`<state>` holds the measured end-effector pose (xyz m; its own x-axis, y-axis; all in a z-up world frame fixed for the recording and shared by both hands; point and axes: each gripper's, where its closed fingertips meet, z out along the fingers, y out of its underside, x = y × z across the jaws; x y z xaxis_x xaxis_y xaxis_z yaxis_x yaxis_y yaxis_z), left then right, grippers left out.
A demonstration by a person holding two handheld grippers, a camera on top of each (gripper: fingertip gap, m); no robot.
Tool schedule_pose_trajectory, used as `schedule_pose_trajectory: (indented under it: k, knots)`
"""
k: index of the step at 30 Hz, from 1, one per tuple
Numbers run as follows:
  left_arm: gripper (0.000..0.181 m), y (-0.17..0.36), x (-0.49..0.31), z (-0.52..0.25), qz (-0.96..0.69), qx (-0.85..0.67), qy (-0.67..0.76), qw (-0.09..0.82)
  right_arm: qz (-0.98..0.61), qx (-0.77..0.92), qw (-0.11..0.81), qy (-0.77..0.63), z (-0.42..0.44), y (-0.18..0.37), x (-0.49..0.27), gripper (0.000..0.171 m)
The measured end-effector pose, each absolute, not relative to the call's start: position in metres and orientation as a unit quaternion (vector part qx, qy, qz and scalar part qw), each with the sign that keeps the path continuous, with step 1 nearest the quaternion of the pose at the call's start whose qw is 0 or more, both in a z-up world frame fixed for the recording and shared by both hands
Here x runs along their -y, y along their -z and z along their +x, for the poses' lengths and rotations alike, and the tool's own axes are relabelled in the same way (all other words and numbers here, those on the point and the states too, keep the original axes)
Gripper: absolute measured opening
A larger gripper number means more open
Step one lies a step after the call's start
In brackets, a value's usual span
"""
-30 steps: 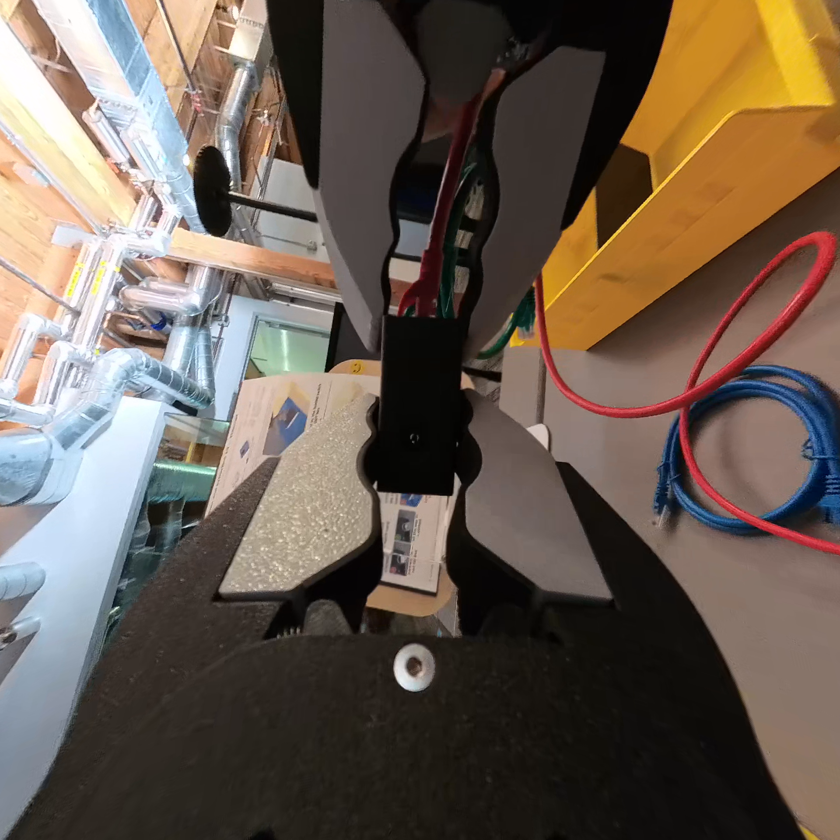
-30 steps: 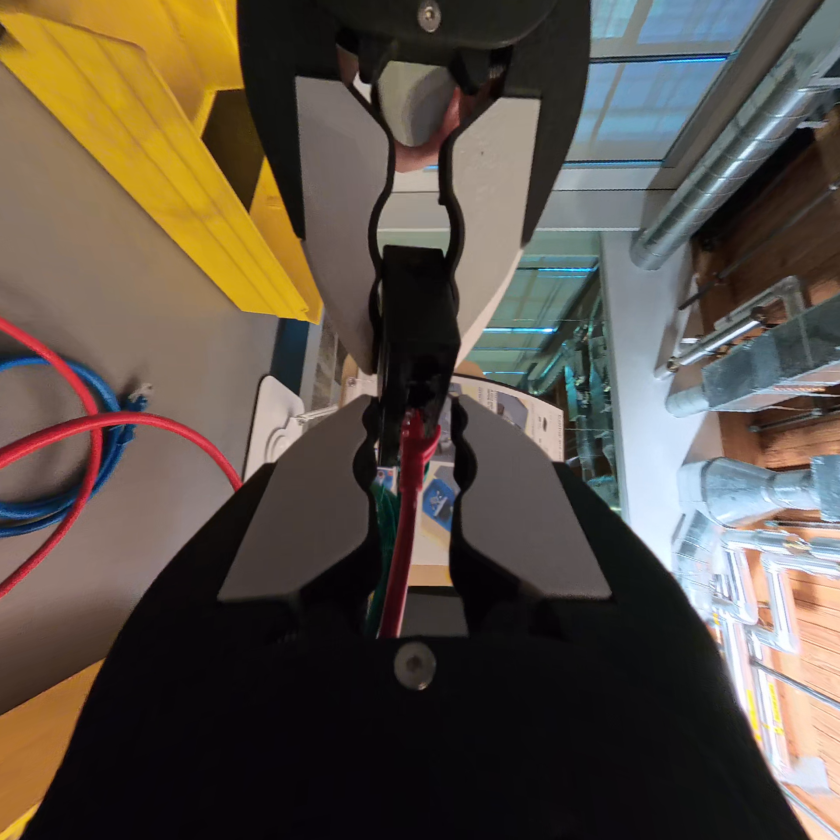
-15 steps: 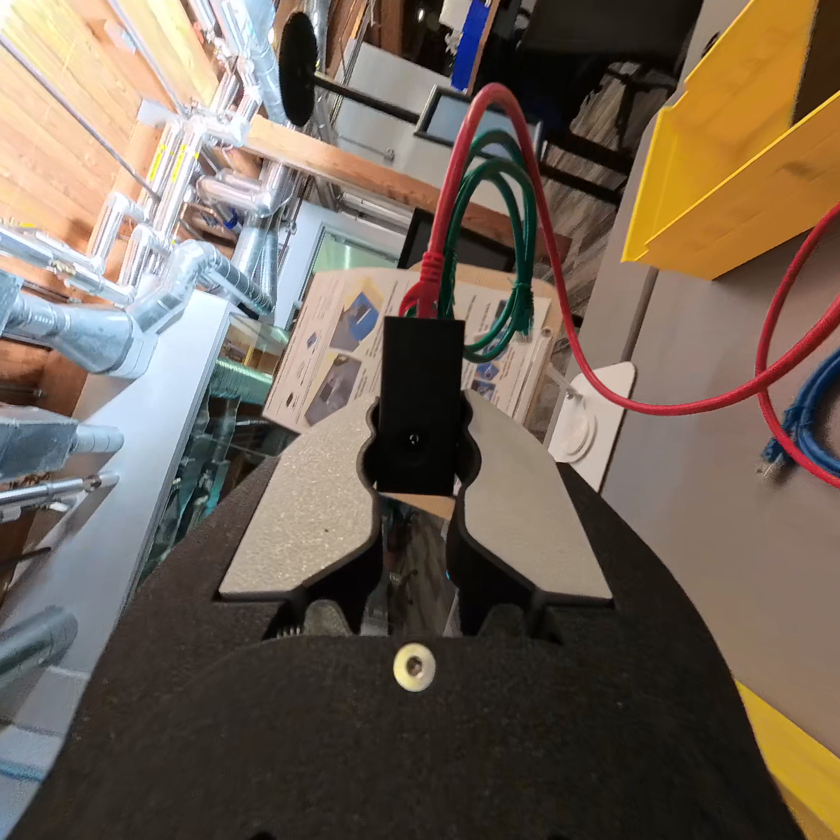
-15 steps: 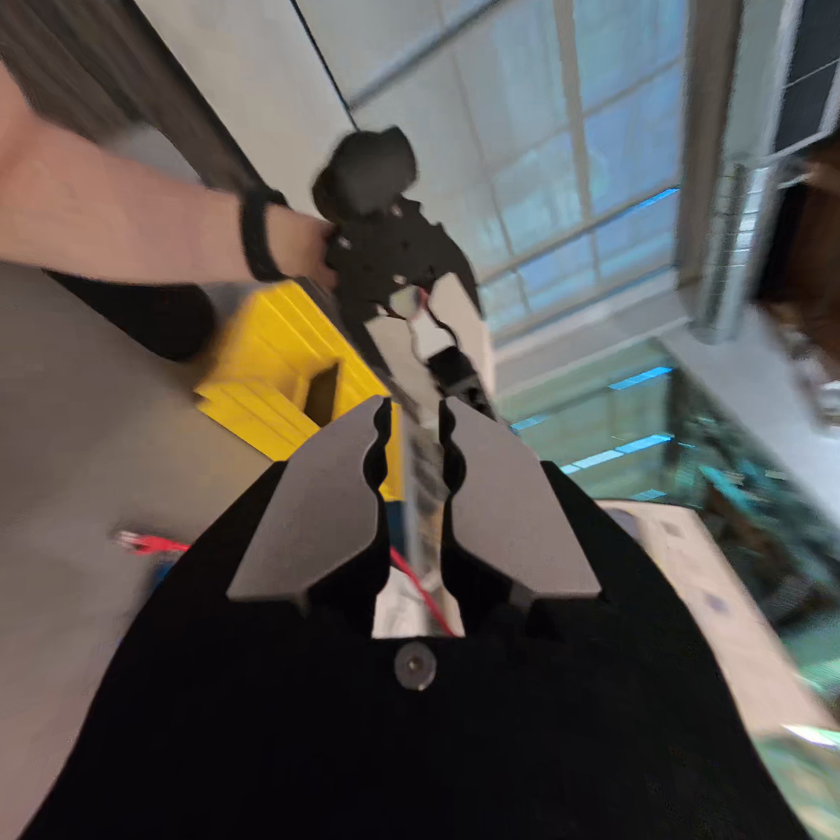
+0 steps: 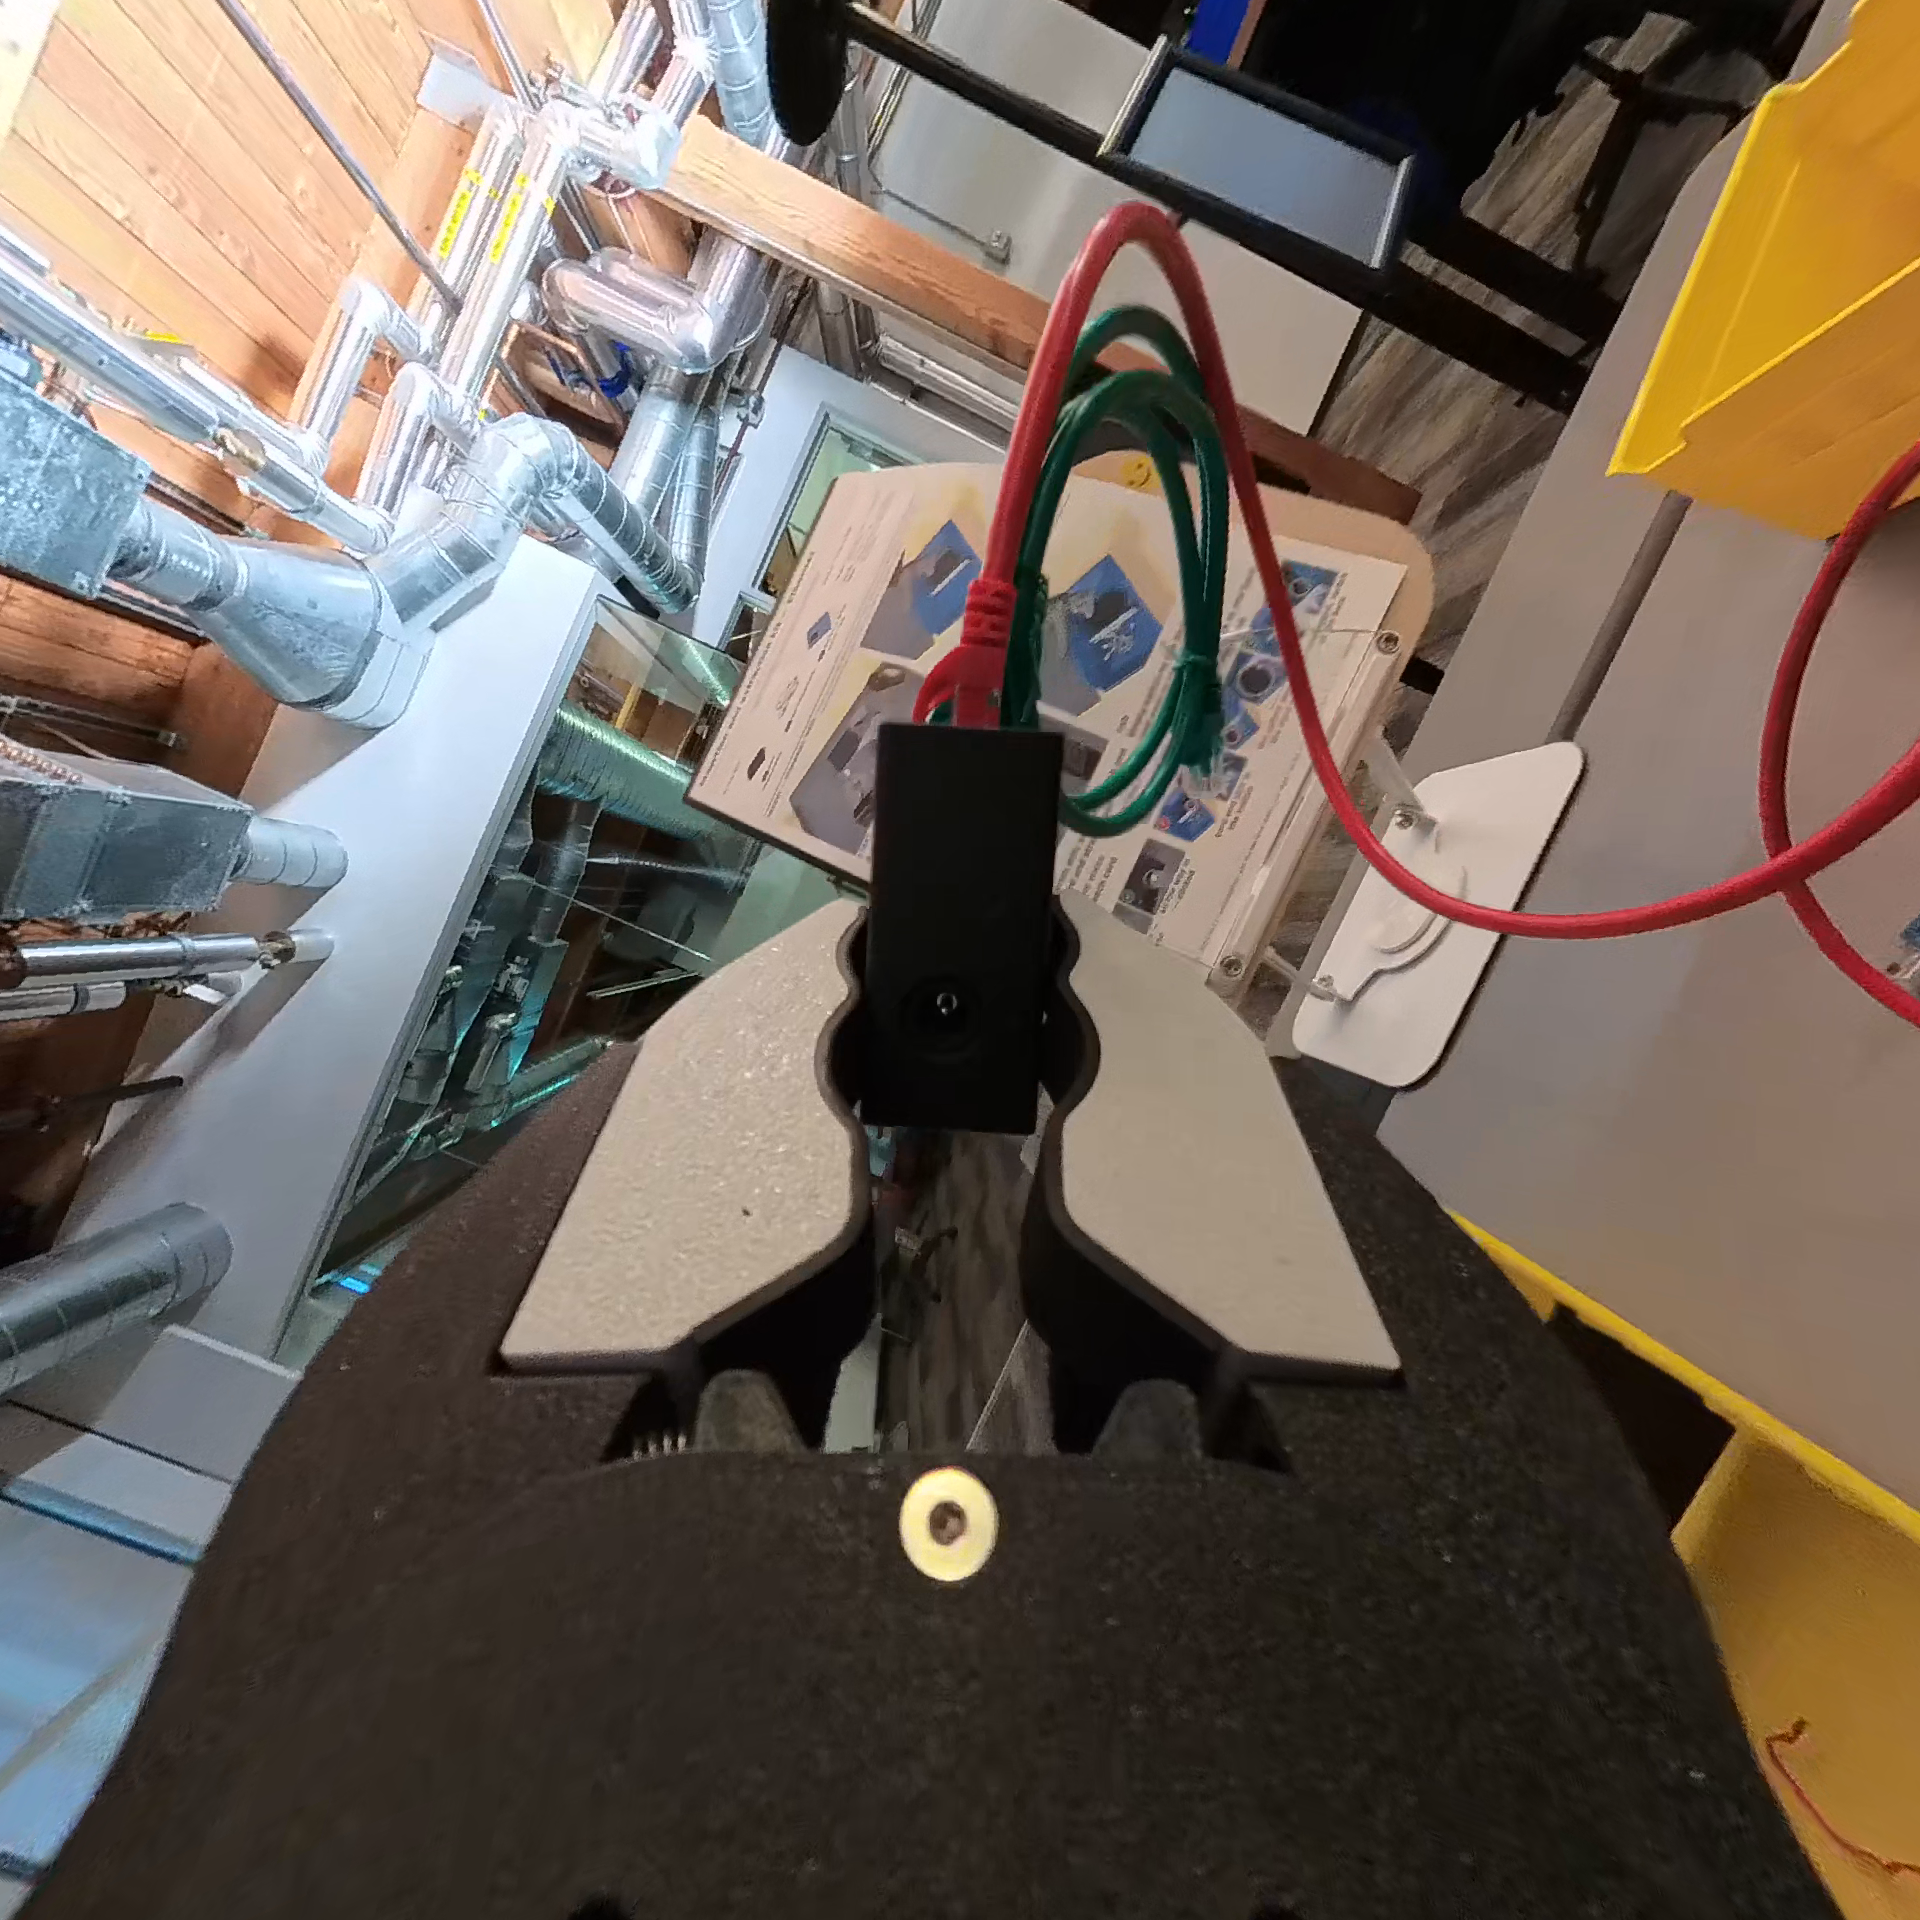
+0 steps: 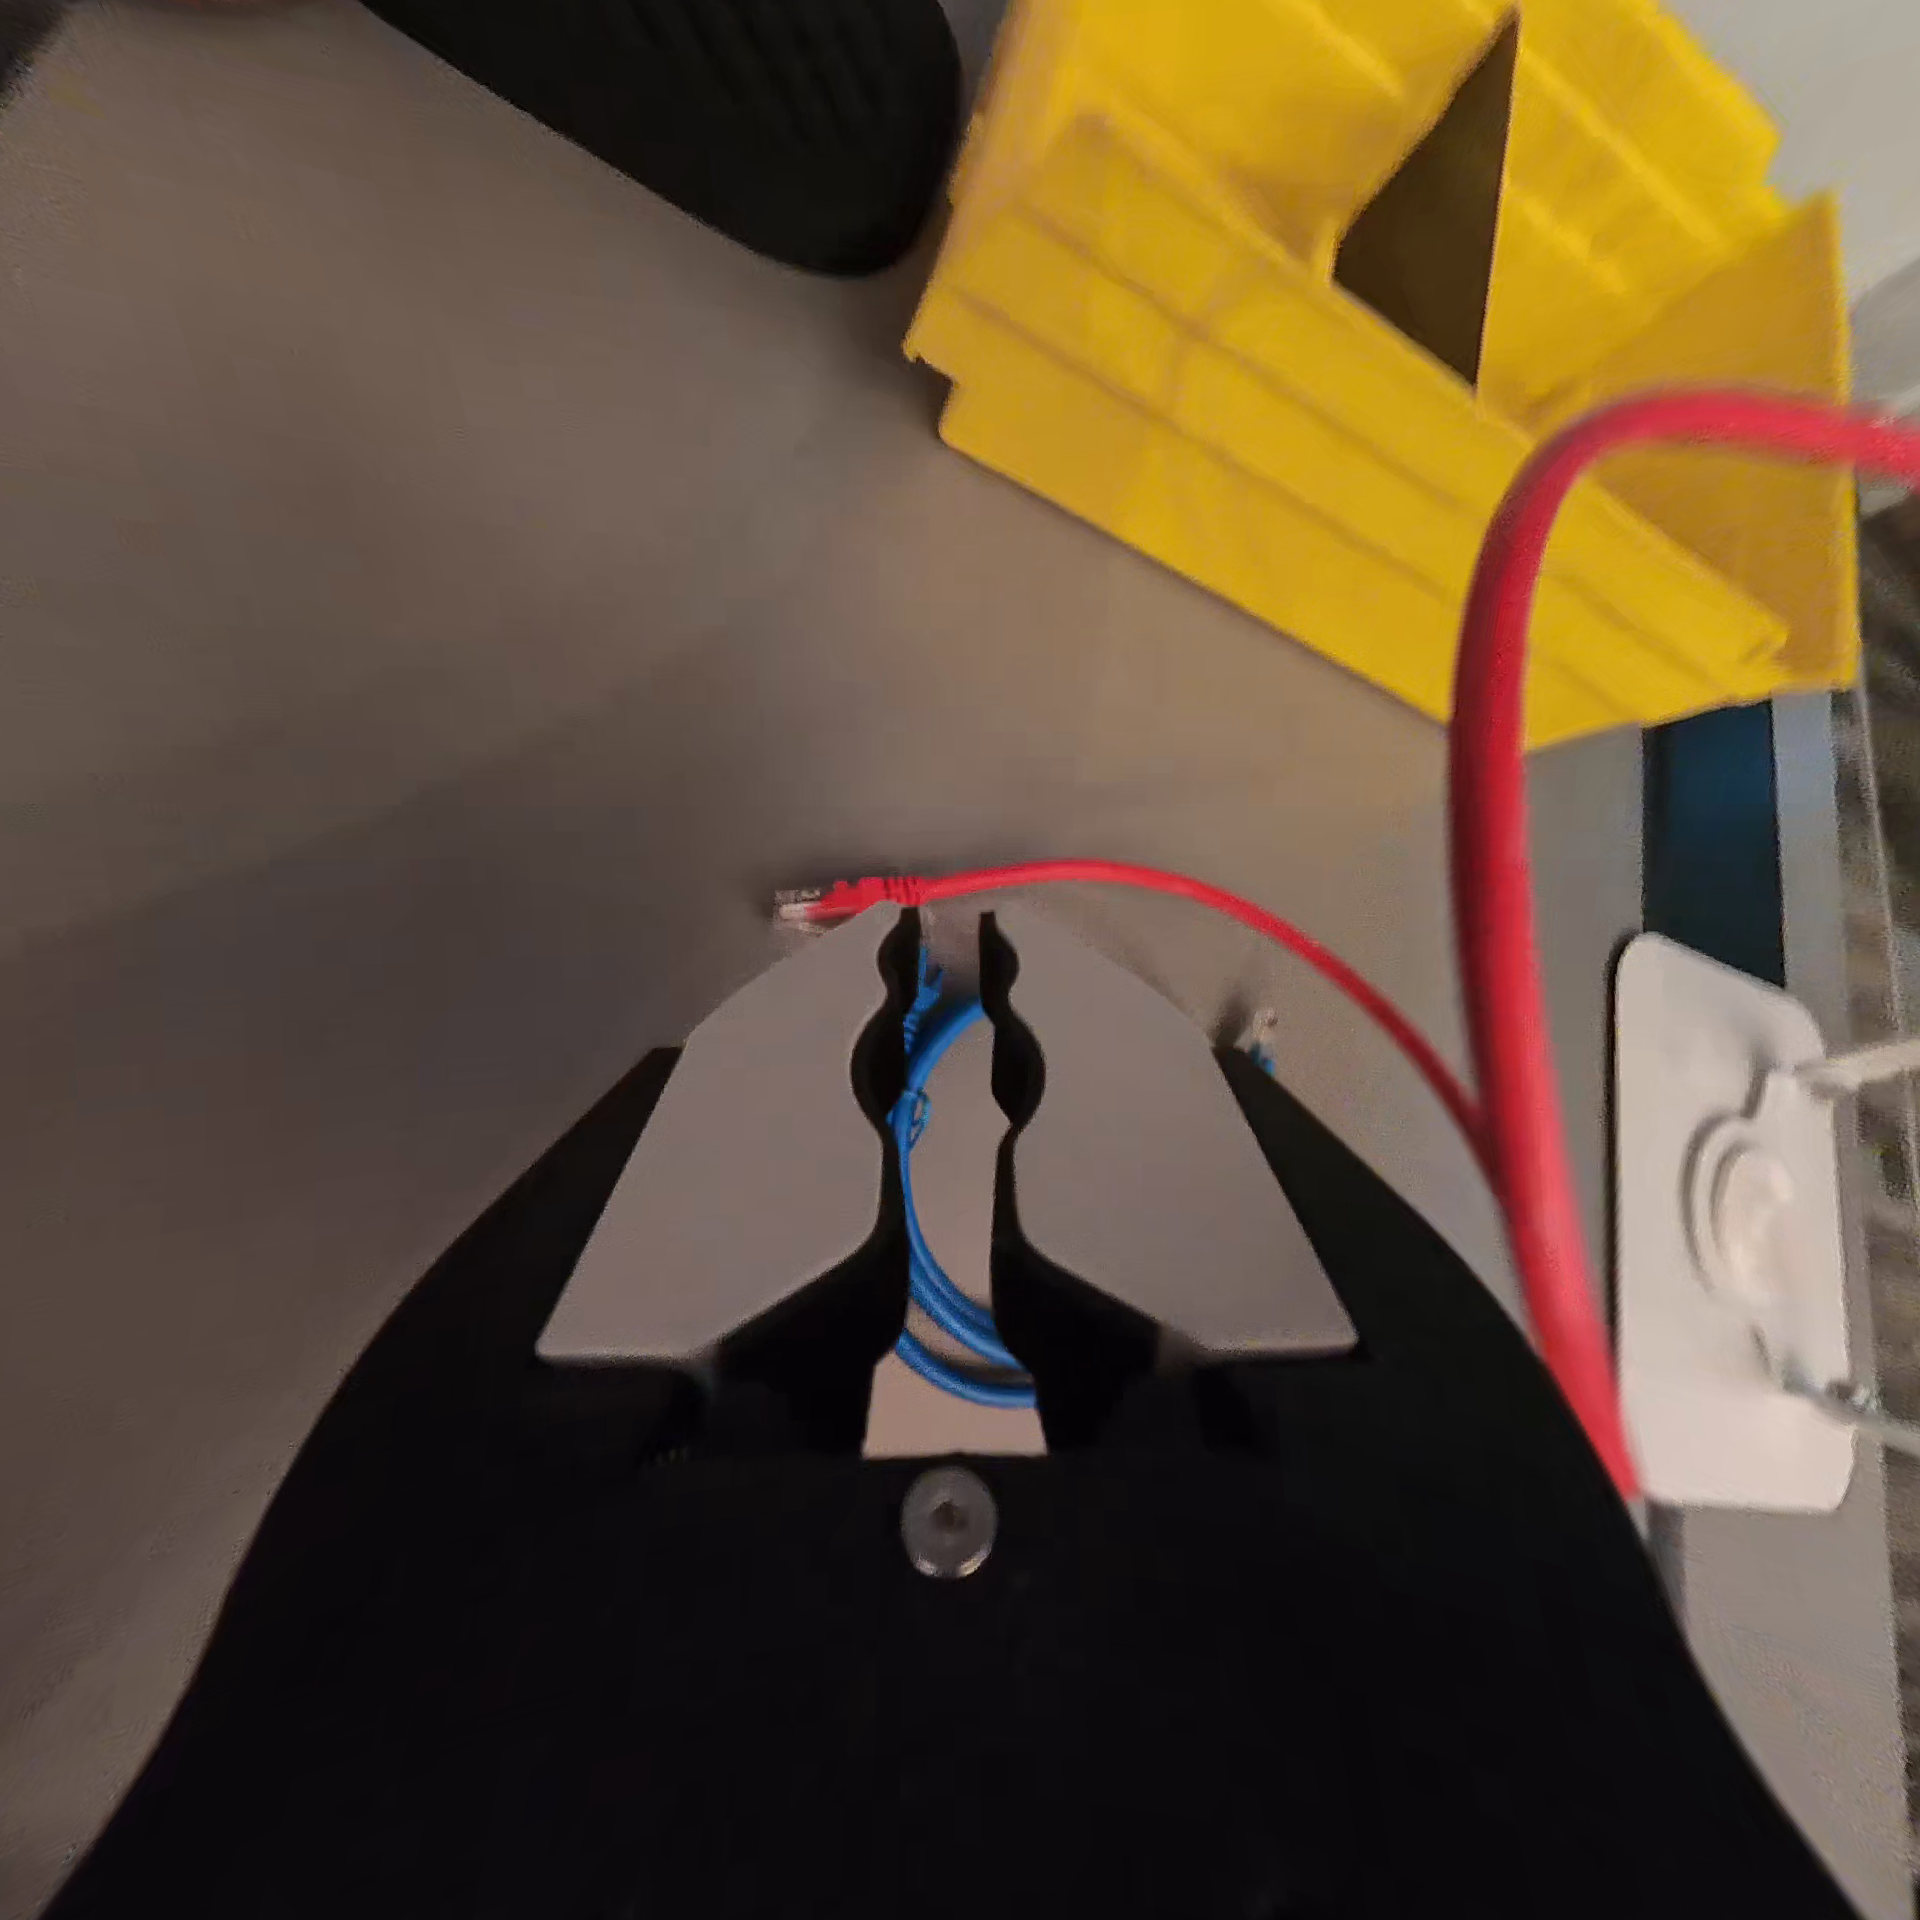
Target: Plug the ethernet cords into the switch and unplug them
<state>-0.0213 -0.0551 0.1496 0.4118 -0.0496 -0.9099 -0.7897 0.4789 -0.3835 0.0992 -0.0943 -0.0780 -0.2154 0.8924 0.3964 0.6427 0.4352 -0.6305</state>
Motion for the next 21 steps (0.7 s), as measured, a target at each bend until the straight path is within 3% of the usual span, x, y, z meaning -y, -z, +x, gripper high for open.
schedule_pose_trajectory:
  k: [12,21]
  knots:
    - [0.029,-0.155,0.051,-0.043,-0.454,-0.447,-0.261,0.726,-0.614,0.7,0.31,-0.193,0.11,0.118,0.061,0.012]
    - [0.029,-0.152,0.049,-0.036,-0.452,-0.457,-0.259,0.721,-0.655,0.669,0.259,-0.239,0.109,0.13,0.065,0.023]
